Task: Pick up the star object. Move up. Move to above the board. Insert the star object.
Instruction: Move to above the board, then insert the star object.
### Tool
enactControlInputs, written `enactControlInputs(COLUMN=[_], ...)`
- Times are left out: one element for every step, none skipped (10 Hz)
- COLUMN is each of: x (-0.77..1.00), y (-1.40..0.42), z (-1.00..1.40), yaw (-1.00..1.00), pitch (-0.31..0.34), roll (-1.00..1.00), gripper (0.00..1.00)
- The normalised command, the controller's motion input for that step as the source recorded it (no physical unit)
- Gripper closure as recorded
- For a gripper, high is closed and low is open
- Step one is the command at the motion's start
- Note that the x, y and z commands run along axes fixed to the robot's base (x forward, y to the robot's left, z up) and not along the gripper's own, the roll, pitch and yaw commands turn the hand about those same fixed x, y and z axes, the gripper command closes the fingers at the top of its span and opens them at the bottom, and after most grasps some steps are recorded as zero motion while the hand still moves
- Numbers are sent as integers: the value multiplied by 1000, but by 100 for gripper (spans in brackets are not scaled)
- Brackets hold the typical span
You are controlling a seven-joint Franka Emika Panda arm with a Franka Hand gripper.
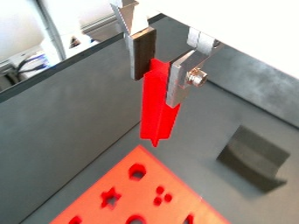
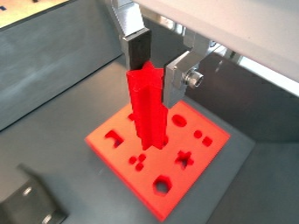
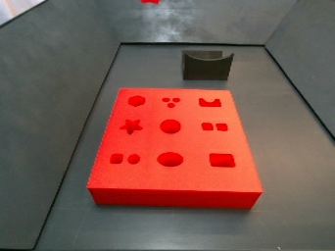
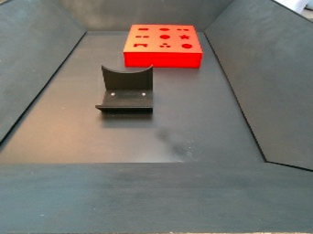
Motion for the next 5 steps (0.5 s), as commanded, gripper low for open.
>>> enactControlInputs(x=[141,106,72,-563,-426], y=[-635,-322,-180,0,0], z=[34,32,25,-817,-949], yaw=[6,8,9,277,531], pitch=[132,132,105,-47,-37], roll=[17,20,24,266,196], gripper=[100,100,100,100,100])
